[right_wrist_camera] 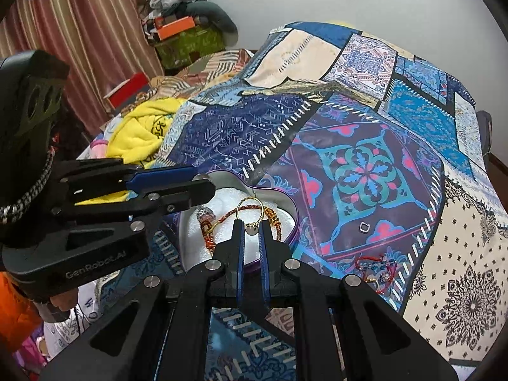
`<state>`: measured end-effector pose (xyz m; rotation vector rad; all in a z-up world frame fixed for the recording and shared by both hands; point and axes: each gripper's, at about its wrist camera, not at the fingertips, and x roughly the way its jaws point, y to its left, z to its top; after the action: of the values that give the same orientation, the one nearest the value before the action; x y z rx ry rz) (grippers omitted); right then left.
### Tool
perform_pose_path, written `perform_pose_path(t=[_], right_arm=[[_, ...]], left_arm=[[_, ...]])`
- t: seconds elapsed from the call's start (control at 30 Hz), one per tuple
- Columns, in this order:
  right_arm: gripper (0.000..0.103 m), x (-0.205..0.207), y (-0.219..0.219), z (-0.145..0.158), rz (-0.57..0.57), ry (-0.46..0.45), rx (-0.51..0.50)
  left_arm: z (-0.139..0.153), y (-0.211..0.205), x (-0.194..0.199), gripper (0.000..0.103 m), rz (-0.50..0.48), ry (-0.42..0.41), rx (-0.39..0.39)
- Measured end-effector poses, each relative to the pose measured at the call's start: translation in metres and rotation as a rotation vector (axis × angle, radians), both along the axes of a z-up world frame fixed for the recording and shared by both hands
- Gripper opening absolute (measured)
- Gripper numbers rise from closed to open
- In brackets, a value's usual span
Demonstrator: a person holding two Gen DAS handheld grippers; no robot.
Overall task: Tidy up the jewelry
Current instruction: 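Lower the gold ring into the heart tin and open the right tool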
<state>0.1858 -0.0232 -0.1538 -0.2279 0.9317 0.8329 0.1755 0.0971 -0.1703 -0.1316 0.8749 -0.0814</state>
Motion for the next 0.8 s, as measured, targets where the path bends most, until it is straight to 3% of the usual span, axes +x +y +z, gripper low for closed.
perform_pose_path(t=[0.8], right_arm=[[0.008, -0.004, 0.016, -0.007, 0.048, -0.037, -0.093]], left_arm=[[-0.007, 0.006, 0.007, 0.021, -0.04, 0.04, -0.024]])
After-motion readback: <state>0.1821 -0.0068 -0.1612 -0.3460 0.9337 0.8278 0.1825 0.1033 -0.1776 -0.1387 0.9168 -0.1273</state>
